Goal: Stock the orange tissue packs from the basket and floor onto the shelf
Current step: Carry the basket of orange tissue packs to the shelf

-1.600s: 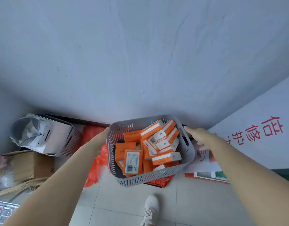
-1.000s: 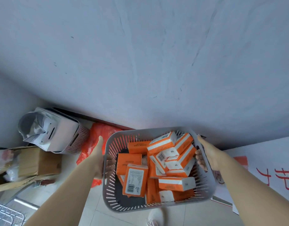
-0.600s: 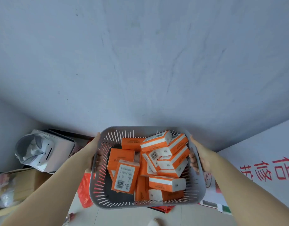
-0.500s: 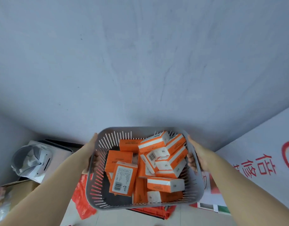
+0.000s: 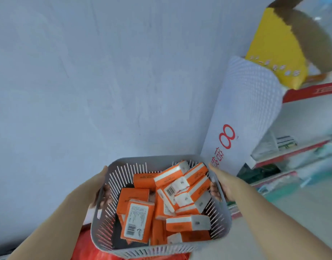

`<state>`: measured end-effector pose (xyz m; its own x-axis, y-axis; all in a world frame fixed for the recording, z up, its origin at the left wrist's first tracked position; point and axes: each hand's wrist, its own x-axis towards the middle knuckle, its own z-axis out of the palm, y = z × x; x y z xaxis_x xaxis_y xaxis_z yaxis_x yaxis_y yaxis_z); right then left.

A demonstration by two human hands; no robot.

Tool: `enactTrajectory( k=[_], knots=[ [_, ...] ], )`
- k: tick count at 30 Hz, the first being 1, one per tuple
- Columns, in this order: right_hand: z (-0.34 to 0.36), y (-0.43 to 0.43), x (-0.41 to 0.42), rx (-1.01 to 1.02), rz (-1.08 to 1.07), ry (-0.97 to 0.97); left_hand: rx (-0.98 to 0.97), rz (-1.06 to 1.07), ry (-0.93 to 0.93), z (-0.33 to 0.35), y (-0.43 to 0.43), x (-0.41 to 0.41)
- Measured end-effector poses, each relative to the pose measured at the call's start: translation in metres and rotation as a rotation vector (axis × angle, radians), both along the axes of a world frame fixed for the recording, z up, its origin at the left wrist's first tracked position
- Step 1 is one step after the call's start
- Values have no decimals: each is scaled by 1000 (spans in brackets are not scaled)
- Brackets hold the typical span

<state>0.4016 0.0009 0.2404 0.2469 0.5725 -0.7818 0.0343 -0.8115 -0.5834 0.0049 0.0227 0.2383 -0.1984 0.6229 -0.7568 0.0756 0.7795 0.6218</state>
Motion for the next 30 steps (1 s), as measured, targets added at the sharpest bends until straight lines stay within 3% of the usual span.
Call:
enactTrajectory(
  k=[10,17,23,30],
  knots=[
    [7,-233,89,-93,-475,-11,4,-547,-32,-20,-56,142],
    [21,-393,176,-131,-712,-69,2,-969,-125,8,-134,319],
    [27,-503,259,-84,-943,-75,56,-1125,-100,13,-194,464],
    [37,-591,350,-43,-1071,-69,92,-1261,-161,21,-256,611]
  ],
)
